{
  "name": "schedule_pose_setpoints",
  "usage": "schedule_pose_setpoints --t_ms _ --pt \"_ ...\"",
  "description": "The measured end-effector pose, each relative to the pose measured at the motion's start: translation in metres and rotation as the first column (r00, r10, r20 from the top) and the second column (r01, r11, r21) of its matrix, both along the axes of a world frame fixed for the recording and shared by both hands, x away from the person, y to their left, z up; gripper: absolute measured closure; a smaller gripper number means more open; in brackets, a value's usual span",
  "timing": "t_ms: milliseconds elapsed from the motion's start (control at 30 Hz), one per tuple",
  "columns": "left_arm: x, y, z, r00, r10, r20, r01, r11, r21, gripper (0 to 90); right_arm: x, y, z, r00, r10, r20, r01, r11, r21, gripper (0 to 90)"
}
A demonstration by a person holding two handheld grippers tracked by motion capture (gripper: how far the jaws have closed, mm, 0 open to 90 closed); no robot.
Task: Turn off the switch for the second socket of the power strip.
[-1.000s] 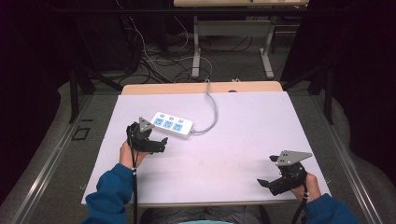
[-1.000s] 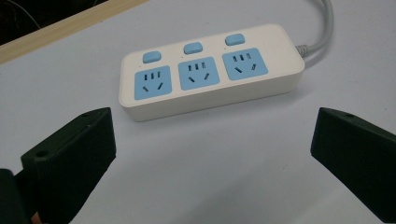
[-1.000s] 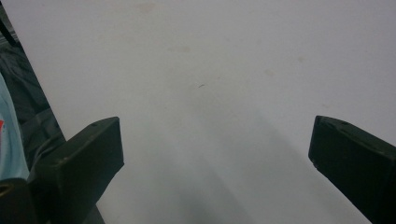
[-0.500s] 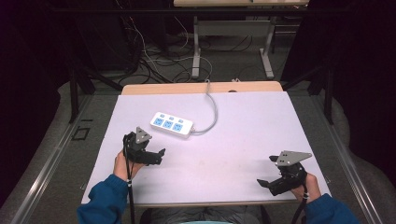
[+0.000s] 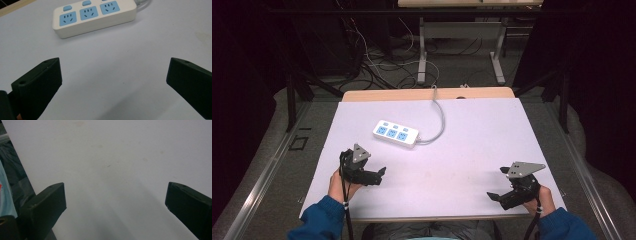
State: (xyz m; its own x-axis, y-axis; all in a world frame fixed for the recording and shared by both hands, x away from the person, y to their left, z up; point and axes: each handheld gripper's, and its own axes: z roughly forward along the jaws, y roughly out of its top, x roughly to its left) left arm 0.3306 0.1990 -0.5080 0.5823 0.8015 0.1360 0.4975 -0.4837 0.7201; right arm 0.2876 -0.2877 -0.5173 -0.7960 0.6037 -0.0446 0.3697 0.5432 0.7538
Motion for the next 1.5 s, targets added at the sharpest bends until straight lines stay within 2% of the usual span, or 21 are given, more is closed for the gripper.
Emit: schedule_pose_setpoints --t_ms 267,433,567,600,700,733,767,833,933,967,1033,1133,1200,1233,1333,1367,1433,1500 --pt "-0.015 0.004 0.000 1.0000 -0.006 0.003 0.006 0.9999 -0.014 0.0 0.000 0.000 0.000 1.0000 0.000 0.006 0.000 1.000 0.001 2.9" --pt "-0.025 0.007 -0.001 0.9998 -0.018 0.012 0.018 0.9997 -0.014 0.0 0.000 0.000 0.000 1.0000 -0.002 -0.009 0.002 1.000 -0.006 2.9" --pt "-0.032 0.008 -0.002 0.9992 -0.034 0.022 0.035 0.9994 -0.008 0.0 0.001 0.000 -0.001 0.9999 0.000 0.010 0.000 1.000 0.006 2.9" --pt "-0.033 0.009 -0.002 0.9990 -0.038 0.024 0.038 0.9993 -0.001 0.0 0.000 0.000 -0.001 1.0000 -0.010 0.002 0.010 1.000 0.004 2.9" --pt "-0.039 0.009 -0.003 0.9986 -0.045 0.028 0.046 0.9989 -0.013 0.0 0.000 -0.001 0.000 1.0000 0.000 -0.007 0.000 1.000 -0.008 2.9" --pt "-0.040 0.010 -0.003 0.9983 -0.050 0.028 0.050 0.9987 -0.006 0.0 0.001 0.000 -0.001 1.0000 -0.006 0.004 0.006 1.000 0.006 2.9" --pt "-0.042 0.011 -0.002 0.9981 -0.054 0.029 0.055 0.9985 -0.004 0.0 0.000 0.000 -0.001 0.9999 -0.005 -0.012 0.005 1.000 0.002 2.9" --pt "-0.044 0.011 -0.002 0.9976 -0.062 0.032 0.062 0.9980 -0.006 0.0 0.000 0.000 -0.001 0.9999 -0.003 -0.013 0.003 1.000 0.004 2.8" --pt "-0.049 0.009 -0.004 0.9967 -0.074 0.033 0.075 0.9969 -0.022 0.0 0.001 -0.001 -0.001 0.9998 -0.004 -0.019 0.004 1.000 0.000 2.8" --pt "-0.050 0.010 -0.003 0.9958 -0.080 0.045 0.080 0.9968 -0.005 0.0 0.000 0.000 -0.001 0.9998 -0.011 -0.019 0.011 1.000 0.003 2.8" --pt "-0.054 0.009 -0.004 0.9959 -0.084 0.034 0.085 0.9962 -0.020 0.0 0.001 0.000 -0.001 0.9998 -0.004 -0.020 0.004 1.000 0.002 2.8" --pt "-0.057 0.010 -0.005 0.9955 -0.082 0.047 0.083 0.9964 -0.019 0.0 0.001 0.000 -0.002 0.9999 -0.005 -0.015 0.005 1.000 0.004 2.8" --pt "-0.060 0.010 -0.007 0.9962 -0.076 0.042 0.078 0.9960 -0.045 0.0 0.000 0.000 -0.001 0.9998 -0.004 -0.018 0.004 1.000 0.004 2.8" --pt "-0.061 0.011 -0.007 0.9954 -0.079 0.055 0.080 0.9964 -0.025 0.0 0.000 0.000 -0.001 0.9999 -0.009 -0.014 0.009 1.000 0.002 2.8" --pt "-0.065 0.009 -0.009 0.9954 -0.082 0.051 0.084 0.9953 -0.047 0.0 -0.001 -0.001 -0.001 0.9999 -0.007 -0.013 0.007 1.000 0.004 2.8" --pt "-0.065 0.010 -0.008 0.9946 -0.087 0.056 0.089 0.9954 -0.035 0.0 -0.001 -0.001 -0.001 0.9999 -0.004 -0.017 0.004 1.000 0.004 2.7" --pt "-0.066 0.008 -0.010 0.9954 -0.085 0.044 0.087 0.9950 -0.050 0.0 0.000 0.000 -0.001 0.9999 -0.010 -0.013 0.010 1.000 0.000 2.8" --pt "-0.065 0.008 -0.010 0.9946 -0.090 0.052 0.092 0.9949 -0.041 0.0 0.000 0.000 -0.002 0.9999 -0.009 -0.014 0.009 1.000 -0.001 2.7"
